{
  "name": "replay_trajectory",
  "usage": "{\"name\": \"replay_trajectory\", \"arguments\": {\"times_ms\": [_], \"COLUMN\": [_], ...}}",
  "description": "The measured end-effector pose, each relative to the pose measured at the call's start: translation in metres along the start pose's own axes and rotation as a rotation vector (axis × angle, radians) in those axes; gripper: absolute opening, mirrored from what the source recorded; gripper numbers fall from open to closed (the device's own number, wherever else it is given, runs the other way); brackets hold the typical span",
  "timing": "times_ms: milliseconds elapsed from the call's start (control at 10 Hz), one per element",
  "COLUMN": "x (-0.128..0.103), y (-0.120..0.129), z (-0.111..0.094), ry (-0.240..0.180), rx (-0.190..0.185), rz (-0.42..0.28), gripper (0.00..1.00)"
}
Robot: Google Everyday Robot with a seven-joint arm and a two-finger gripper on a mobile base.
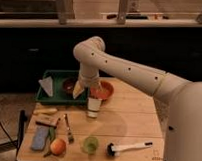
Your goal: Place grapes in paper cup
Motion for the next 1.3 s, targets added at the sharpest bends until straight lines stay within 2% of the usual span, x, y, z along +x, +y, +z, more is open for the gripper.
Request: {"name": "replay_trajectory", "arguments": {"times_ms": [1300], "x": [-0.001], "y": [0.0006], "z": [-0.0003], "ry": [-0.005], "rx": [-0.007], "rz": [0.007], "gripper": [0.8]}}
